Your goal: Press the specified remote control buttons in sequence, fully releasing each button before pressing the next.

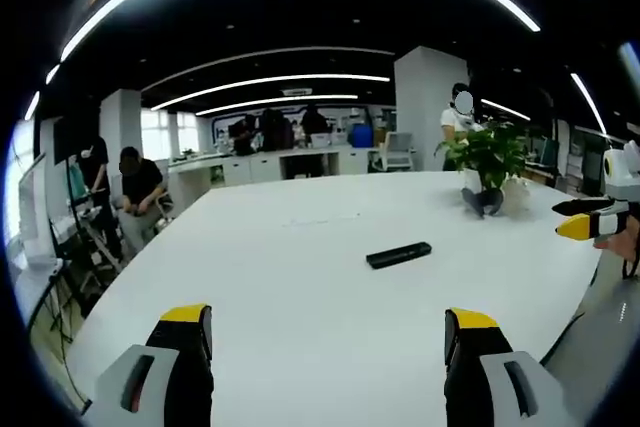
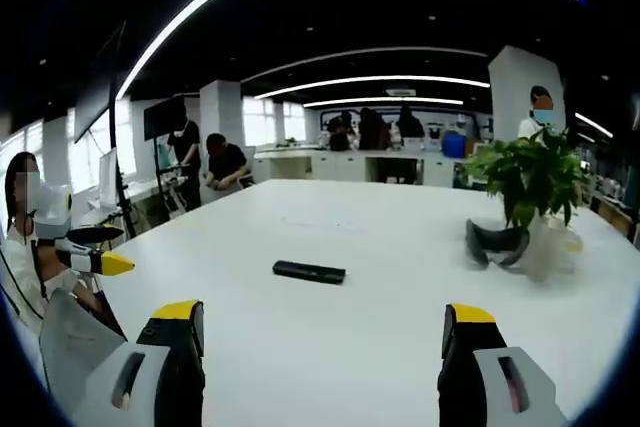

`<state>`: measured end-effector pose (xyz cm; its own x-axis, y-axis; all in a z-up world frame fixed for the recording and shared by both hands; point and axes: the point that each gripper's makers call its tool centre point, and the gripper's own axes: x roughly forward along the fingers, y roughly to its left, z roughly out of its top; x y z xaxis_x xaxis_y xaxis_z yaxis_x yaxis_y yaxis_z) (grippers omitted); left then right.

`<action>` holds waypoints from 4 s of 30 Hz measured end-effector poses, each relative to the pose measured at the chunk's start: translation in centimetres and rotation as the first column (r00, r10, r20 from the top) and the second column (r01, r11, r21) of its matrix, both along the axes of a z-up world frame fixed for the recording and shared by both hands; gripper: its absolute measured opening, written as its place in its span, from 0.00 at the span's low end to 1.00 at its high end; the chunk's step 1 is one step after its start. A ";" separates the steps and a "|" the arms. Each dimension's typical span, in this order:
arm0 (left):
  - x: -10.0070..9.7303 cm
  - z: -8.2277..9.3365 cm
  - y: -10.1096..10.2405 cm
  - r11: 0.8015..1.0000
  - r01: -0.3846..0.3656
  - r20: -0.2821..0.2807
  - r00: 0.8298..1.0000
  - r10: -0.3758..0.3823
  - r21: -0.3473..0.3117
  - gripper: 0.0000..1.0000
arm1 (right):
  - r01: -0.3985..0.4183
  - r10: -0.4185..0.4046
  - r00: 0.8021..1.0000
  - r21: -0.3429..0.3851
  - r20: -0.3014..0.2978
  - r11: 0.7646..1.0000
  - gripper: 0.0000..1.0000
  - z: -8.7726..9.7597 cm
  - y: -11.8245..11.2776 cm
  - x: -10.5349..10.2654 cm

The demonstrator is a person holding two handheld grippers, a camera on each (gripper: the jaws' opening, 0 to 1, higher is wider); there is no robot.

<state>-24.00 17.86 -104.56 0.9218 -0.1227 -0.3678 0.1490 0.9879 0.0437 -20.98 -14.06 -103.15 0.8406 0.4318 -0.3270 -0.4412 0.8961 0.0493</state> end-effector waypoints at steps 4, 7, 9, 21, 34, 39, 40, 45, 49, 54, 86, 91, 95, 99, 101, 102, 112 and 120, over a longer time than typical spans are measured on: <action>0.1 0.0 -0.4 1.000 -0.003 0.005 1.000 0.003 0.010 1.00 | -0.003 0.003 1.000 0.025 -0.010 1.000 0.99 -0.5 -0.2 0.2; 0.0 -0.2 -0.5 1.000 -0.005 -0.001 1.000 0.005 0.025 1.00 | -0.007 0.007 1.000 0.021 -0.010 1.000 0.99 -0.8 -0.2 0.3; 0.0 -0.2 -0.5 1.000 -0.008 -0.003 1.000 0.008 0.025 1.00 | -0.005 0.006 1.000 0.015 -0.017 1.000 0.99 -1.0 -0.4 0.5; -0.1 -0.2 0.3 0.999 -0.023 -0.005 1.000 0.023 0.035 1.00 | -0.003 0.004 1.000 0.043 -0.022 0.999 0.99 -1.0 -0.3 0.6; -0.2 0.2 0.6 0.999 -0.016 0.011 1.000 0.016 0.043 1.00 | -0.026 0.026 1.000 0.031 -0.015 0.999 0.98 -0.6 0.6 0.2; -0.1 0.1 1.4 0.999 -0.030 0.021 0.999 0.029 0.025 1.00 | -0.037 0.037 0.999 0.025 -0.022 0.999 0.98 -0.6 1.0 0.2; -0.1 0.1 1.5 0.999 -0.032 0.024 0.999 0.032 0.025 1.00 | -0.038 0.039 0.999 0.026 -0.023 0.999 0.99 -0.6 1.1 0.2; -0.2 0.0 1.7 0.998 -0.054 0.028 0.998 0.054 0.030 1.00 | -0.037 0.038 0.999 0.044 -0.025 0.998 0.98 -0.4 1.2 0.3; -0.6 -0.2 1.4 0.998 -0.050 0.031 0.998 0.049 0.026 1.00 | -0.040 0.040 0.999 0.032 -0.028 0.999 0.98 -0.4 1.1 0.2; -0.7 -0.4 1.3 0.998 -0.041 0.022 0.999 0.040 0.038 1.00 | -0.037 0.038 0.999 0.034 -0.032 0.999 0.98 -0.6 1.0 -0.1; 2.3 0.6 -0.8 0.993 0.037 -0.003 0.999 -0.037 0.114 1.00 | -0.084 0.085 0.995 0.035 -0.052 0.996 0.95 -1.2 1.8 -0.8; 4.1 0.5 -1.9 0.991 0.079 -0.040 0.996 -0.075 0.110 1.00 | -0.079 0.081 0.995 0.036 -0.054 0.996 0.92 -1.2 1.7 -0.8; 6.2 0.5 -3.4 0.983 0.137 -0.075 0.989 -0.128 0.126 0.94 | -0.079 0.082 0.995 0.044 -0.062 0.996 0.88 -1.3 1.7 -0.9; 8.4 0.5 -4.9 0.962 0.218 -0.094 0.974 -0.205 0.166 0.90 | -0.069 0.073 0.995 0.064 -0.071 0.996 0.88 -1.4 1.6 -0.9; 9.5 0.4 -5.7 0.947 0.263 -0.112 0.963 -0.246 0.183 0.88 | -0.066 0.071 0.994 0.065 -0.078 0.996 0.87 -1.5 1.6 -1.0; 10.3 0.5 -6.2 0.938 0.286 -0.111 0.957 -0.269 0.195 0.86 | -0.065 0.070 0.994 0.066 -0.079 0.996 0.87 -1.5 1.6 -0.9; 15.1 -0.2 -10.5 0.853 0.464 -0.191 0.884 -0.427 0.240 0.78 | -0.037 0.044 0.995 0.082 -0.084 0.996 0.85 -1.5 0.7 -0.6; 17.9 -1.9 -13.2 0.763 0.594 -0.251 0.802 -0.541 0.254 0.69 | -0.008 0.017 0.995 0.095 -0.095 0.995 0.84 -1.6 0.1 -0.4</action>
